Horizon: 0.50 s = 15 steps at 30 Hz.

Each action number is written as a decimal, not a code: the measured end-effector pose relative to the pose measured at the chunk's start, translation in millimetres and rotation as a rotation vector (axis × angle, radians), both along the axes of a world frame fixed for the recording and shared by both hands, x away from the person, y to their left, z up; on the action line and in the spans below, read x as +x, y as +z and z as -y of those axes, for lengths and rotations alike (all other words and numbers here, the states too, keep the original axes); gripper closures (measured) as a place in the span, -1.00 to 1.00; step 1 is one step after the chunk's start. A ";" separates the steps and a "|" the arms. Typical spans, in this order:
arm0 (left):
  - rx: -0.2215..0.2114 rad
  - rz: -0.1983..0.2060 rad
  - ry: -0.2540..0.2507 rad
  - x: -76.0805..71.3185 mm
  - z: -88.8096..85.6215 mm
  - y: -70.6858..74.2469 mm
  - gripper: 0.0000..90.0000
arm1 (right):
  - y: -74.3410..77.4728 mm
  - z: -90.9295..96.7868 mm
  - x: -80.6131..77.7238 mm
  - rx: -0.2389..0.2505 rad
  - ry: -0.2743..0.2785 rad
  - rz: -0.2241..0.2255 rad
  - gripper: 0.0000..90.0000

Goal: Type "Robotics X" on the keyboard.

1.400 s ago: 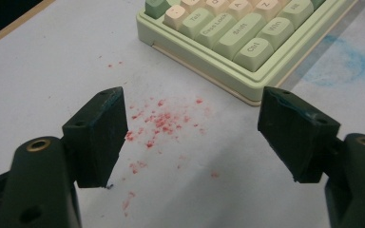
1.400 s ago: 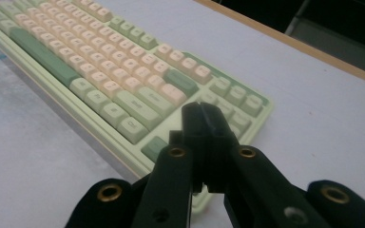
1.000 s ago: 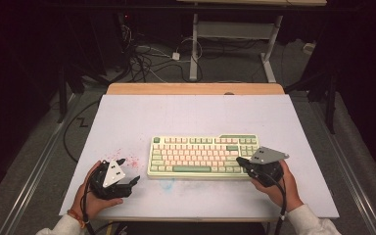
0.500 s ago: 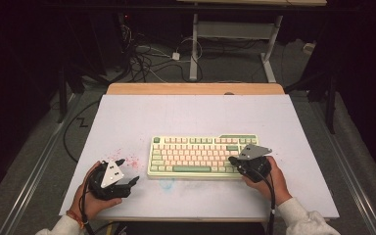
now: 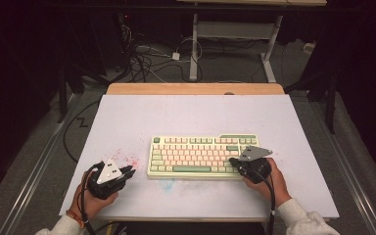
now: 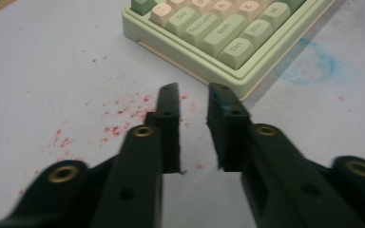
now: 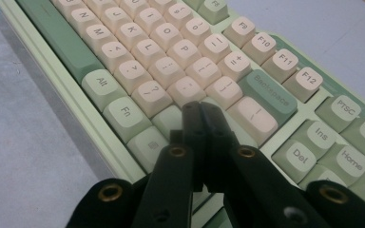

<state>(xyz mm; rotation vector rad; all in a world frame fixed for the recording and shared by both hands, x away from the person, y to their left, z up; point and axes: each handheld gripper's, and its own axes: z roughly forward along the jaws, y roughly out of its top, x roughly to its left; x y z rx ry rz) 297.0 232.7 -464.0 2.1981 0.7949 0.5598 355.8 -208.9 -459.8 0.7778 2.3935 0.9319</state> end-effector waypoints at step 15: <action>0.058 -0.041 -0.079 32.4 46.1 20.0 0.95 | -1.8 -1.1 -1.8 0.002 -0.014 0.017 1.00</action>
